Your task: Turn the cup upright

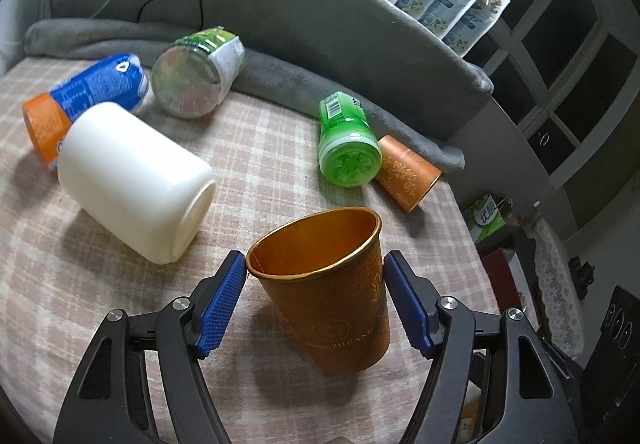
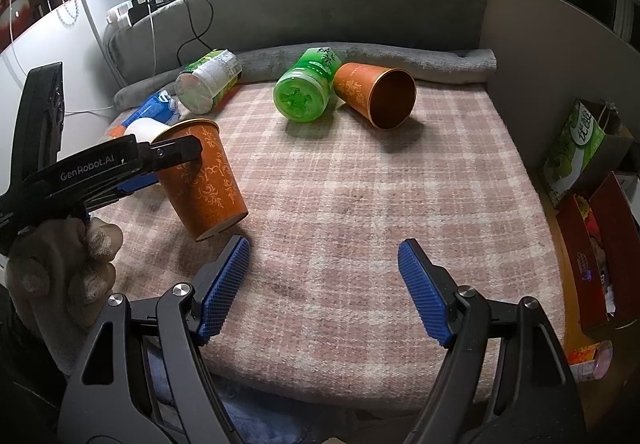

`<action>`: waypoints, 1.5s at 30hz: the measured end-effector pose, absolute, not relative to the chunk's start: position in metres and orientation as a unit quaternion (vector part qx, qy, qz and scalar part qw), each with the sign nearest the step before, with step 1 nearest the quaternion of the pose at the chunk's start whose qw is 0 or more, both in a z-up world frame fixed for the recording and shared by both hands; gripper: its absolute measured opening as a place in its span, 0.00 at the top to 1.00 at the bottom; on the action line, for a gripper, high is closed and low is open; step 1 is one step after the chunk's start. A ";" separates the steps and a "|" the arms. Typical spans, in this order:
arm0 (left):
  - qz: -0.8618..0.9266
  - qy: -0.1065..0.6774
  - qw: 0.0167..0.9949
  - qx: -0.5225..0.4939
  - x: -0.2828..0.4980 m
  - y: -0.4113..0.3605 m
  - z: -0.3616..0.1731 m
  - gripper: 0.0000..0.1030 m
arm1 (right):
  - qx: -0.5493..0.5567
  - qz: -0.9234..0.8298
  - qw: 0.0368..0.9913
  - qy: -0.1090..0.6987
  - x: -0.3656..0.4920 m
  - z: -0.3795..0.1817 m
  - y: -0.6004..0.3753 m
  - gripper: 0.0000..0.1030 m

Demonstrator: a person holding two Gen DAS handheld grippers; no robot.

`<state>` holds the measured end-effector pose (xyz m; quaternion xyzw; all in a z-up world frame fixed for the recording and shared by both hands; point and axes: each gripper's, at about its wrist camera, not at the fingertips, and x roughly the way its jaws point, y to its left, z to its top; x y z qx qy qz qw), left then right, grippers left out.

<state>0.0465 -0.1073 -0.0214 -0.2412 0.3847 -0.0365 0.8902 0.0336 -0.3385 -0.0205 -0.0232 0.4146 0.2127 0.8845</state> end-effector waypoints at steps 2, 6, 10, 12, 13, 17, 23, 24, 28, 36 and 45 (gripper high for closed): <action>-0.036 0.382 0.894 -0.232 0.046 -0.109 -0.020 0.31 | -0.023 0.213 0.884 0.415 0.034 -0.021 -0.338 0.23; -0.035 0.373 0.904 -0.204 0.044 -0.113 -0.016 0.31 | -0.023 0.212 0.885 0.413 0.034 -0.020 -0.336 0.23; -0.030 0.361 0.917 -0.167 0.042 -0.117 -0.014 0.31 | -0.024 0.212 0.885 0.413 0.034 -0.021 -0.336 0.23; -0.026 0.355 0.923 -0.146 0.043 -0.120 -0.014 0.31 | -0.024 0.212 0.885 0.413 0.034 -0.021 -0.337 0.23; -0.024 0.351 0.926 -0.137 0.043 -0.120 -0.014 0.31 | -0.024 0.213 0.885 0.414 0.034 -0.021 -0.336 0.23; -0.007 0.327 0.942 -0.071 0.042 -0.129 -0.014 0.31 | -0.023 0.212 0.885 0.414 0.034 -0.022 -0.333 0.23; -0.007 0.314 0.949 -0.029 0.038 -0.136 -0.016 0.31 | -0.024 0.213 0.885 0.414 0.034 -0.022 -0.333 0.23; -0.008 0.311 0.950 -0.023 0.038 -0.137 -0.017 0.31 | -0.024 0.213 0.885 0.414 0.034 -0.022 -0.334 0.23; -0.010 0.304 0.953 -0.005 0.035 -0.143 -0.017 0.31 | -0.025 0.212 0.885 0.415 0.034 -0.022 -0.331 0.23; -0.015 0.300 0.954 0.014 0.032 -0.150 -0.016 0.31 | -0.024 0.212 0.884 0.417 0.034 -0.023 -0.333 0.23; -0.038 0.309 0.950 0.017 0.023 -0.154 -0.016 0.31 | -0.022 0.213 0.885 0.414 0.033 -0.021 -0.332 0.23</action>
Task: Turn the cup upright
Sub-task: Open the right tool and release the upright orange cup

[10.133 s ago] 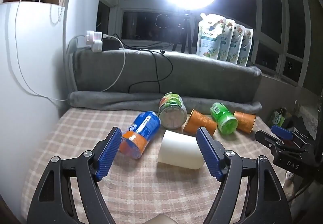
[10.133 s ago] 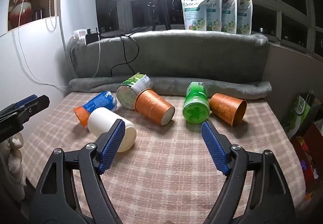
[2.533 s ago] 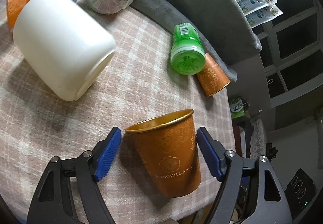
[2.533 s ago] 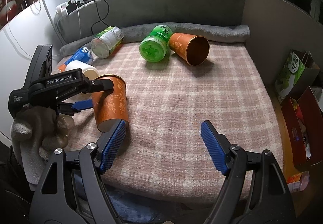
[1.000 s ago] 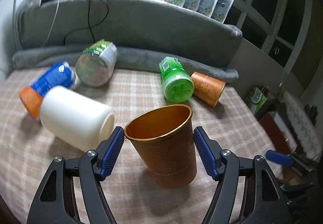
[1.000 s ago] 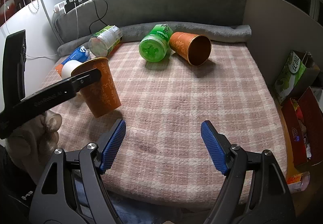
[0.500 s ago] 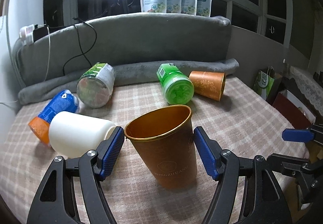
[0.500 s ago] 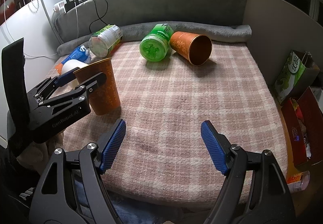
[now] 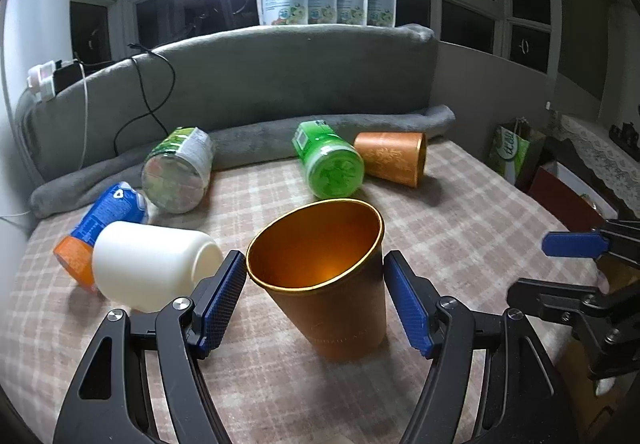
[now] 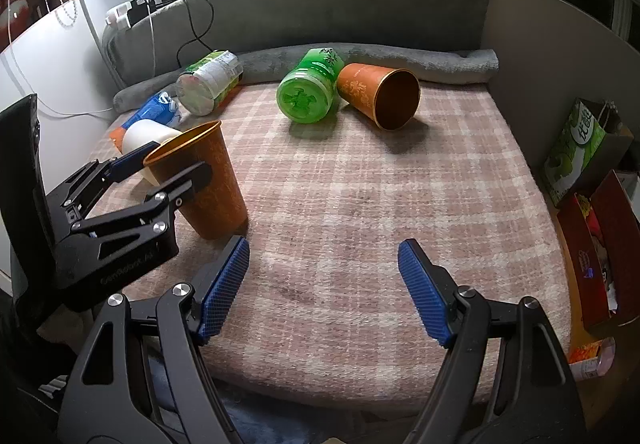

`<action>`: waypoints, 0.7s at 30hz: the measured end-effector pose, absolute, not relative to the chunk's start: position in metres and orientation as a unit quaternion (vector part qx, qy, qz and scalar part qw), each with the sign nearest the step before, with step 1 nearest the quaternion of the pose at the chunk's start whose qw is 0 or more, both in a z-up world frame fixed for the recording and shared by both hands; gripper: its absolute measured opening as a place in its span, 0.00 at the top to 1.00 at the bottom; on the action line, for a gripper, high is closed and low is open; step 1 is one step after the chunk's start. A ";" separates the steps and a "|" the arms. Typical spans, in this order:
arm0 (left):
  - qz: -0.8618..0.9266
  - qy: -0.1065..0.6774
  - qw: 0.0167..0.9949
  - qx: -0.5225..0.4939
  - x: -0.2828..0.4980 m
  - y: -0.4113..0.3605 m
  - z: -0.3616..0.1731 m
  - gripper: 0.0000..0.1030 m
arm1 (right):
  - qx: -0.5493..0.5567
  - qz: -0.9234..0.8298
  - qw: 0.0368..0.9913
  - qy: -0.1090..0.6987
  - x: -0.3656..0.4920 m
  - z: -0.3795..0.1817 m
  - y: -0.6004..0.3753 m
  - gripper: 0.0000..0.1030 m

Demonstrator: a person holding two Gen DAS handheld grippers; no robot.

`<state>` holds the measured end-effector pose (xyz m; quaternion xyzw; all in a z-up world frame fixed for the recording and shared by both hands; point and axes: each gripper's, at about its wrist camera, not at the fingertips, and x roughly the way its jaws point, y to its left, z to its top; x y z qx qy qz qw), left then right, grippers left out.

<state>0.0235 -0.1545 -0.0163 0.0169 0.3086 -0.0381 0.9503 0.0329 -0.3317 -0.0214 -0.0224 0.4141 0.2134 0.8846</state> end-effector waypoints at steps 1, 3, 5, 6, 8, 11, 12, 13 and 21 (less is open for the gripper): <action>-0.040 0.310 0.950 0.015 0.022 -0.154 -0.016 0.31 | -0.023 0.214 0.885 0.413 0.033 -0.021 -0.331 0.23; -0.044 0.312 0.949 0.011 0.021 -0.154 -0.016 0.31 | -0.023 0.215 0.885 0.412 0.032 -0.020 -0.330 0.23; -0.048 0.315 0.948 0.007 0.019 -0.153 -0.016 0.31 | -0.023 0.215 0.885 0.412 0.031 -0.019 -0.330 0.23; -0.052 0.317 0.947 0.004 0.018 -0.152 -0.015 0.31 | -0.023 0.215 0.885 0.411 0.030 -0.019 -0.330 0.23; -0.069 0.331 0.941 -0.010 0.019 -0.149 -0.016 0.31 | -0.024 0.216 0.886 0.410 0.030 -0.018 -0.329 0.23; -0.089 0.352 0.931 -0.033 0.019 -0.146 -0.019 0.31 | -0.023 0.216 0.886 0.409 0.029 -0.017 -0.328 0.23; -0.089 0.352 0.931 -0.035 0.019 -0.146 -0.020 0.31 | -0.023 0.217 0.886 0.409 0.028 -0.017 -0.327 0.23; -0.090 0.353 0.931 -0.035 0.018 -0.146 -0.021 0.31 | -0.022 0.217 0.886 0.409 0.028 -0.017 -0.327 0.23; -0.111 0.368 0.921 -0.062 0.015 -0.139 -0.021 0.31 | -0.016 0.217 0.887 0.407 0.026 -0.014 -0.326 0.23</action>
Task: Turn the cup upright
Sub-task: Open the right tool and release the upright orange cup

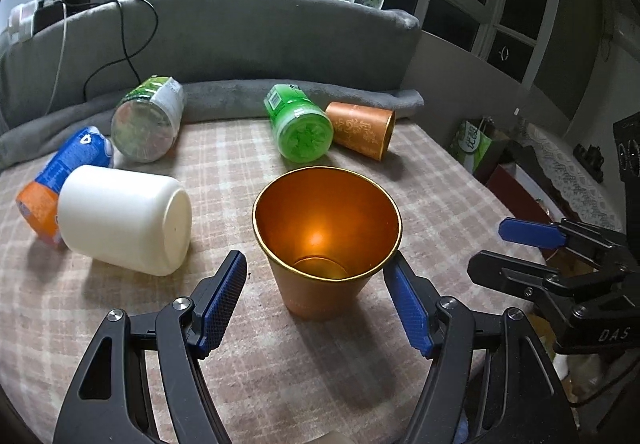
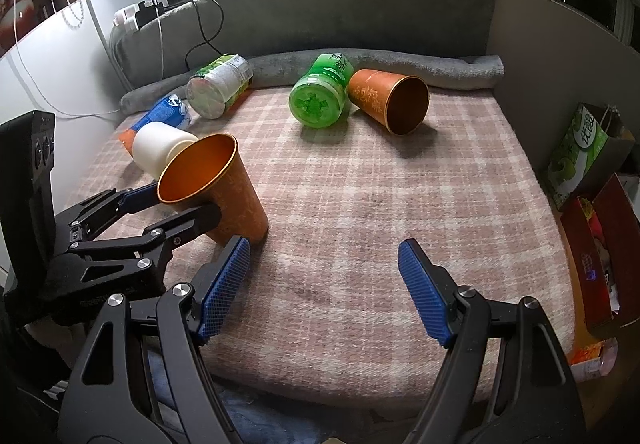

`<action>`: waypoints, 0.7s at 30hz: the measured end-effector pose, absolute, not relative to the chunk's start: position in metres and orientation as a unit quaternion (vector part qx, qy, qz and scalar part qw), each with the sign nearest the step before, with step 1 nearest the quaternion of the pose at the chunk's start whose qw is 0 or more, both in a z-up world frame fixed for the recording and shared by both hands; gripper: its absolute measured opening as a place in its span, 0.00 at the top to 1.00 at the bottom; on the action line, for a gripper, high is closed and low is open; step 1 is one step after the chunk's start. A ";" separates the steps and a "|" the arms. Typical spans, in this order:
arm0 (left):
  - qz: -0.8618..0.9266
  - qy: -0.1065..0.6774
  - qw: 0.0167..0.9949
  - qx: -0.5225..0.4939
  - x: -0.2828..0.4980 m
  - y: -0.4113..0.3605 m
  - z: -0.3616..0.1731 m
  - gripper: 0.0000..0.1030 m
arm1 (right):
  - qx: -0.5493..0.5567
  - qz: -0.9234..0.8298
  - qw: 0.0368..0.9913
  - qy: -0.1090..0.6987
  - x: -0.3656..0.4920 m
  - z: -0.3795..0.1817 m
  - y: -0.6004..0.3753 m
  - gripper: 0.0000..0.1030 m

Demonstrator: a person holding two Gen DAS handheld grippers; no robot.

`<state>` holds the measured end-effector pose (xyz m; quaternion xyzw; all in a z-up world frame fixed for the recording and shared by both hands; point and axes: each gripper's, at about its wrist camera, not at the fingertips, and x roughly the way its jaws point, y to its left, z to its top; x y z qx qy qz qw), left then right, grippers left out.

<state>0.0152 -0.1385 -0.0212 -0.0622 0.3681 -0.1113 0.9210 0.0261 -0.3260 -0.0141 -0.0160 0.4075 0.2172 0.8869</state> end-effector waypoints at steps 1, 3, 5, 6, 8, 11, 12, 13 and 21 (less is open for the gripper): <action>-0.113 0.369 0.920 -0.064 0.015 -0.138 -0.021 0.31 | -0.015 0.217 0.887 0.407 0.026 -0.014 -0.326 0.23; -0.120 0.372 0.918 -0.070 0.014 -0.136 -0.020 0.31 | -0.012 0.218 0.887 0.407 0.027 -0.014 -0.325 0.23; -0.126 0.375 0.916 -0.072 0.012 -0.135 -0.019 0.31 | -0.011 0.220 0.887 0.405 0.026 -0.013 -0.324 0.23; -0.129 0.377 0.915 -0.071 0.011 -0.135 -0.019 0.30 | -0.010 0.221 0.888 0.404 0.026 -0.012 -0.324 0.23; -0.131 0.376 0.915 -0.069 0.006 -0.133 -0.017 0.29 | -0.010 0.220 0.890 0.399 0.025 -0.011 -0.323 0.23; -0.122 0.365 0.921 -0.063 -0.002 -0.128 -0.011 0.29 | -0.011 0.216 0.898 0.384 0.022 -0.007 -0.321 0.23; -0.120 0.362 0.922 -0.062 -0.004 -0.127 -0.009 0.29 | -0.010 0.216 0.899 0.380 0.022 -0.006 -0.320 0.23; -0.116 0.358 0.924 -0.061 -0.006 -0.124 -0.007 0.29 | -0.009 0.216 0.900 0.377 0.021 -0.005 -0.320 0.23; -0.075 0.309 0.946 -0.057 -0.028 -0.103 0.016 0.29 | -0.004 0.202 0.918 0.342 0.014 0.006 -0.314 0.23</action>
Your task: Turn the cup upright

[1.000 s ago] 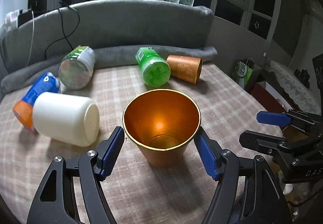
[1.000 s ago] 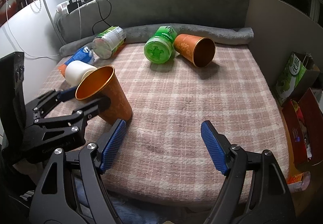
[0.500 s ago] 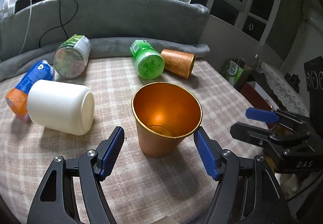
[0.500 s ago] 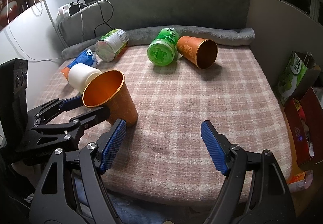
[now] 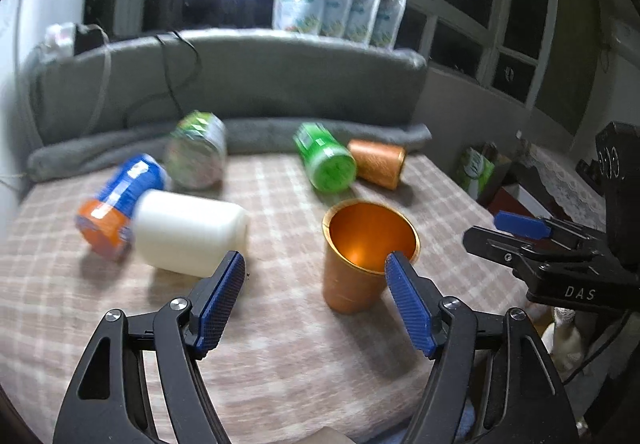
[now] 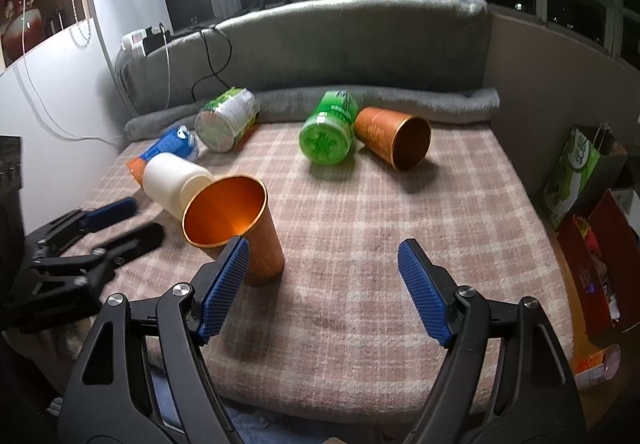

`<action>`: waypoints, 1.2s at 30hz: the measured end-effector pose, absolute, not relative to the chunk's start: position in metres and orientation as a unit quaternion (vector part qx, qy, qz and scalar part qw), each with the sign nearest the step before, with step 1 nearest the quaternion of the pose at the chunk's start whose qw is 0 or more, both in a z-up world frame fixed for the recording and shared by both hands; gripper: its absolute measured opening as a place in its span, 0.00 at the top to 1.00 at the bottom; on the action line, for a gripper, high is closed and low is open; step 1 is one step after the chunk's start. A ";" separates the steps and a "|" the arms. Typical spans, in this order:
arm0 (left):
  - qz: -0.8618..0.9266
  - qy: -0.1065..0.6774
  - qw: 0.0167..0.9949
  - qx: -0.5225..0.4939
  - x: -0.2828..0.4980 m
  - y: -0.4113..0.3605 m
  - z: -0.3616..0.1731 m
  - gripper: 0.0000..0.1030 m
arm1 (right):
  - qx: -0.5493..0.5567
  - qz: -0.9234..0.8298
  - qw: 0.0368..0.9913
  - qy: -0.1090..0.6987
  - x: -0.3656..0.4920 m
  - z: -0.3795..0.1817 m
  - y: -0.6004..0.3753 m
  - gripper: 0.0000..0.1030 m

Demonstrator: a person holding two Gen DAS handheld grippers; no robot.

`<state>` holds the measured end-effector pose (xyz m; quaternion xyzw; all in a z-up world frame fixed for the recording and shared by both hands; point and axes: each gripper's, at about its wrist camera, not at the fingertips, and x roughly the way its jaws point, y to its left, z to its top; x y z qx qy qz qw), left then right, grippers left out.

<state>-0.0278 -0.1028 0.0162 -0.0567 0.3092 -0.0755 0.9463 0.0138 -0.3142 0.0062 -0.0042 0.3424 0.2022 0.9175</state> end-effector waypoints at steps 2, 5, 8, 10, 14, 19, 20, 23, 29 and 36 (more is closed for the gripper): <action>-0.062 0.294 0.952 -0.058 -0.033 -0.096 0.024 0.29 | 0.002 0.200 0.921 0.336 0.013 0.009 -0.314 0.22; -0.043 0.272 0.960 -0.057 -0.040 -0.089 0.034 0.29 | 0.007 0.193 0.926 0.324 0.012 0.013 -0.314 0.20; -0.026 0.252 0.966 -0.057 -0.045 -0.081 0.042 0.29 | 0.007 0.187 0.932 0.311 0.011 0.017 -0.312 0.20; -0.013 0.237 0.970 -0.055 -0.049 -0.077 0.047 0.29 | 0.004 0.183 0.936 0.300 0.009 0.020 -0.310 0.20; 0.013 0.208 0.977 -0.049 -0.056 -0.071 0.057 0.28 | -0.003 0.171 0.946 0.276 0.004 0.026 -0.306 0.13; 0.033 0.174 0.983 -0.043 -0.066 -0.065 0.072 0.26 | -0.006 0.158 0.956 0.249 -0.002 0.037 -0.303 0.12; 0.035 0.169 0.984 -0.043 -0.067 -0.065 0.074 0.26 | -0.005 0.153 0.958 0.243 -0.002 0.040 -0.302 0.11; 0.039 0.158 0.986 -0.044 -0.069 -0.062 0.079 0.23 | 0.000 0.143 0.964 0.226 -0.004 0.047 -0.302 0.05; 0.054 0.142 0.987 -0.045 -0.074 -0.058 0.087 0.20 | -0.008 0.115 0.976 0.186 -0.009 0.061 -0.297 0.01; 0.056 0.140 0.988 -0.045 -0.075 -0.056 0.088 0.20 | -0.009 0.105 0.979 0.172 -0.010 0.067 -0.296 0.01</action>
